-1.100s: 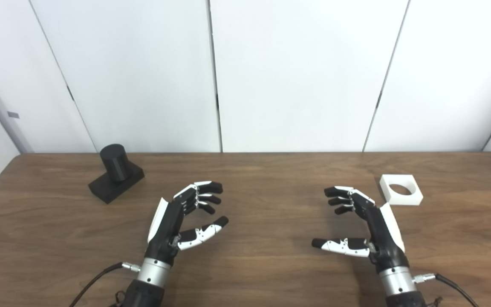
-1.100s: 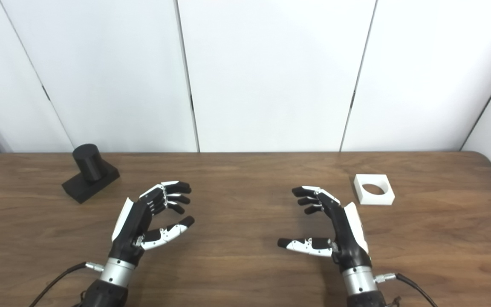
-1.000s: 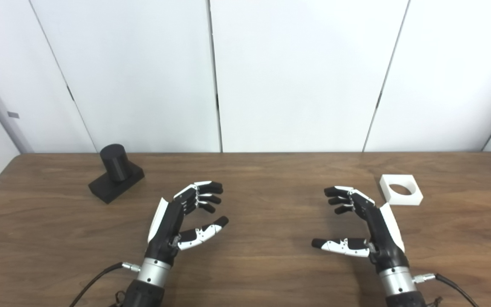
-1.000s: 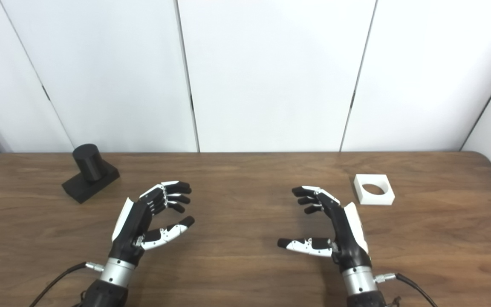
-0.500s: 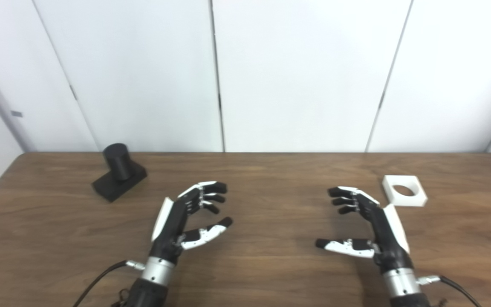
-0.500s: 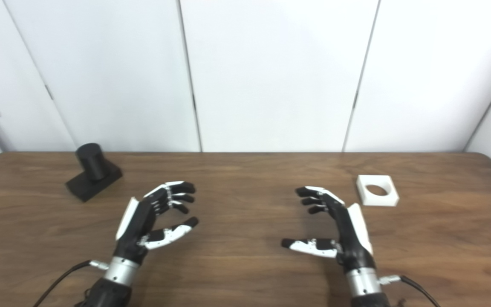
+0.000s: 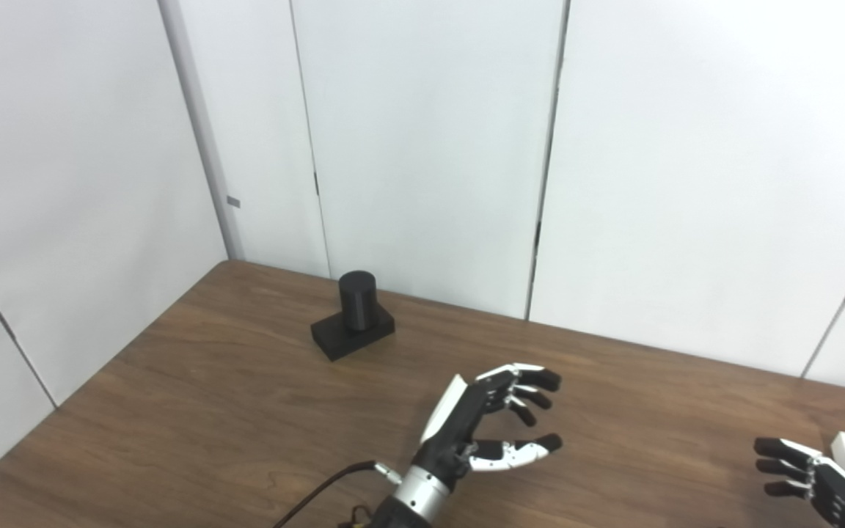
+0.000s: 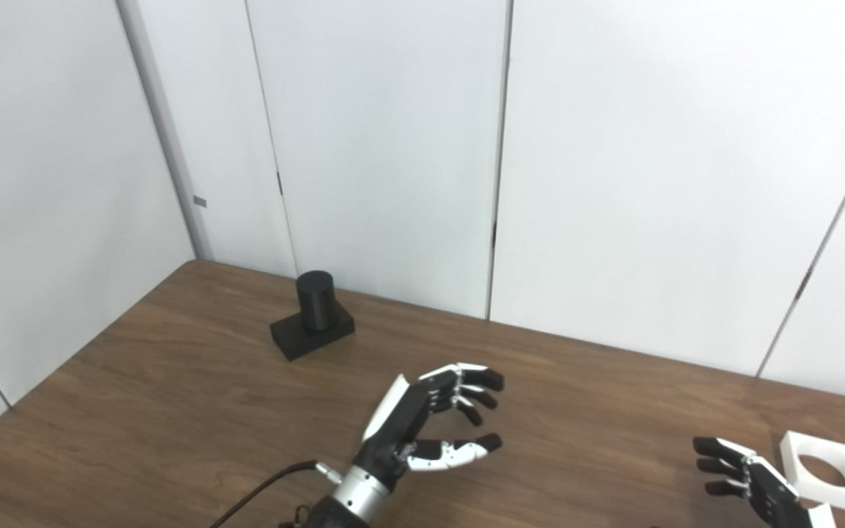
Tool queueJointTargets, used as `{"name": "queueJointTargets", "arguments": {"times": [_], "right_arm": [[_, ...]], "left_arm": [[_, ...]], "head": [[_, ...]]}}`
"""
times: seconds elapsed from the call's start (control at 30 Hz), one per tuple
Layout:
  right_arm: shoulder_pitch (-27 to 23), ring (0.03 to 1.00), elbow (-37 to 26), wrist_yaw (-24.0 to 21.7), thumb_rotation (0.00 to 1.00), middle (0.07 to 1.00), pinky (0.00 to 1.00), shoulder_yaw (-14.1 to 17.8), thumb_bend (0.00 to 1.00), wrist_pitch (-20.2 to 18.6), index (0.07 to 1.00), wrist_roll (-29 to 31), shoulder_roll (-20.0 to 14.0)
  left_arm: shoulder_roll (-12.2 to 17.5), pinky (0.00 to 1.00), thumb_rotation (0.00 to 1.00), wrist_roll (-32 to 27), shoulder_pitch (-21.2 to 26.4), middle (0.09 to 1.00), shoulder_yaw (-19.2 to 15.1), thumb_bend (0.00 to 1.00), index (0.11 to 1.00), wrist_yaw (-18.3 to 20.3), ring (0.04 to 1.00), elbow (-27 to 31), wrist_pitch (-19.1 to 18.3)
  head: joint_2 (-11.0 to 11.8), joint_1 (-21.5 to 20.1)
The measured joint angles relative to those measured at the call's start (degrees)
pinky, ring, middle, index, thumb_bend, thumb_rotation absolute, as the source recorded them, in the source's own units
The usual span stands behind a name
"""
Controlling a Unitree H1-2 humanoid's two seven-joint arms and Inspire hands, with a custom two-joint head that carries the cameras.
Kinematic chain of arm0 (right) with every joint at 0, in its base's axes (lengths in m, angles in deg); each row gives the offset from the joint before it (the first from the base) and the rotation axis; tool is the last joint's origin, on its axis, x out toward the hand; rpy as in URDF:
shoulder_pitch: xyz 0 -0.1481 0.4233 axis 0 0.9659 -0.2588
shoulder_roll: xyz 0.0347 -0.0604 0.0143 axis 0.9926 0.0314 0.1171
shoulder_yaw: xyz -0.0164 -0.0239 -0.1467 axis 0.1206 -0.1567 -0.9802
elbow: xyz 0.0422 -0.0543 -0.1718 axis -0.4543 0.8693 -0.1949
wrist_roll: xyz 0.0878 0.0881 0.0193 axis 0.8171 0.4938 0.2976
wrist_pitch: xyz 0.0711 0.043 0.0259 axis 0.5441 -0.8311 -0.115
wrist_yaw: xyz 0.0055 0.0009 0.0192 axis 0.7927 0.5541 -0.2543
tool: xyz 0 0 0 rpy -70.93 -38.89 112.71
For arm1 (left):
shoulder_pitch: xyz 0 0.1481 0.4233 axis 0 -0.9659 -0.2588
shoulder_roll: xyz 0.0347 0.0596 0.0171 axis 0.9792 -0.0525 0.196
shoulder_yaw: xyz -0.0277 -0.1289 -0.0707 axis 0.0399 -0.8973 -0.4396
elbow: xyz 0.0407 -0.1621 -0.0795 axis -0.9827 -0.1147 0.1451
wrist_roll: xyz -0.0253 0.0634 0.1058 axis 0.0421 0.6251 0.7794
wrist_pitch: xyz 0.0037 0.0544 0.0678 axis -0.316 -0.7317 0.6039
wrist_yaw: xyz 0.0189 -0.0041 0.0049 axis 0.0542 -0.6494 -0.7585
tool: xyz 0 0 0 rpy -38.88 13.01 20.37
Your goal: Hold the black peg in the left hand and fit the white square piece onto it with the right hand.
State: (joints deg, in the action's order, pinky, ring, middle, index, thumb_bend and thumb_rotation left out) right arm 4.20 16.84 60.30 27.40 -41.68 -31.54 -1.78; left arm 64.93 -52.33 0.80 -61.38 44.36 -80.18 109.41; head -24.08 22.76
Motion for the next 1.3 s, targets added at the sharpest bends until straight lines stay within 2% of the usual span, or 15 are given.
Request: {"name": "queueJointTargets", "arguments": {"times": [0.17, 0.47, 0.63, 0.73, 0.8, 0.87, 0.93, 1.1, 1.3], "right_arm": [[0.8, 0.669, -1.7, -0.1, 0.00, 0.715, 0.57, 0.0, 0.54, -2.2, 0.690, -0.8, 0.1], [0.9, 0.662, -2.9, -0.2, 0.00, 0.705, 0.56, 0.0, 0.53, -3.2, 0.681, -1.5, 0.1], [0.9, 0.661, -3.1, -0.4, 0.00, 0.705, 0.56, 0.0, 0.53, -3.9, 0.680, -1.3, 0.1], [0.9, 0.659, -3.2, -0.4, 0.00, 0.703, 0.55, 0.0, 0.53, -3.9, 0.677, -1.1, 0.2], [1.0, 0.660, -3.2, -0.4, 0.00, 0.703, 0.55, 0.0, 0.54, -4.0, 0.674, -1.0, 0.1], [1.0, 0.664, -3.2, -0.6, 0.00, 0.704, 0.56, 0.0, 0.53, -4.3, 0.673, -1.0, 0.1], [1.0, 0.665, -3.2, -0.9, 0.00, 0.704, 0.56, 0.0, 0.53, -4.4, 0.673, -0.9, 0.1], [0.8, 0.667, -3.3, -1.5, 0.00, 0.706, 0.56, 0.0, 0.52, -4.6, 0.676, -0.6, 0.2], [0.8, 0.647, -3.3, -1.5, 0.00, 0.702, 0.53, 0.6, 0.53, -5.0, 0.675, -0.5, 0.1]], "left_arm": [[-0.2, 0.52, 0.00, 0.1, 0.3, 0.723, 0.1, 0.61, 0.692, -1.0, 0.656, -0.4, 0.1], [-0.2, 0.51, 0.00, 0.9, 0.4, 0.722, 0.2, 0.63, 0.692, -2.2, 0.649, -0.4, 0.1], [0.4, 0.49, 0.03, 4.5, 0.3, 0.731, 0.6, 0.73, 0.671, -3.5, 0.659, 0.6, -0.8], [2.4, 0.51, 0.09, 5.9, -0.8, 0.749, 0.4, 0.78, 0.681, -1.7, 0.678, 3.4, -5.9], [4.6, 0.55, 0.13, 6.9, -1.4, 0.752, 0.1, 0.78, 0.710, -0.3, 0.709, 6.3, -10.1], [7.4, 0.57, 0.14, 9.0, -1.2, 0.758, -0.5, 0.77, 0.715, 1.0, 0.725, 9.6, -14.9], [10.0, 0.58, 0.11, 10.8, -0.9, 0.762, -1.0, 0.78, 0.695, 1.7, 0.728, 12.3, -18.0], [13.2, 0.58, 0.05, 11.4, 0.9, 0.757, -2.5, 0.80, 0.671, 3.0, 0.720, 15.8, -22.8], [14.9, 0.56, 0.04, 11.5, 1.5, 0.752, -4.1, 0.80, 0.710, 3.0, 0.715, 16.7, -23.2]], "head": [[0.0, 0.6], [-0.3, 0.6], [-0.4, 0.6], [-0.3, 0.5], [-0.4, 0.8], [-0.4, 1.0], [-0.4, 1.1], [-0.5, 1.9], [-0.7, 1.8]]}}
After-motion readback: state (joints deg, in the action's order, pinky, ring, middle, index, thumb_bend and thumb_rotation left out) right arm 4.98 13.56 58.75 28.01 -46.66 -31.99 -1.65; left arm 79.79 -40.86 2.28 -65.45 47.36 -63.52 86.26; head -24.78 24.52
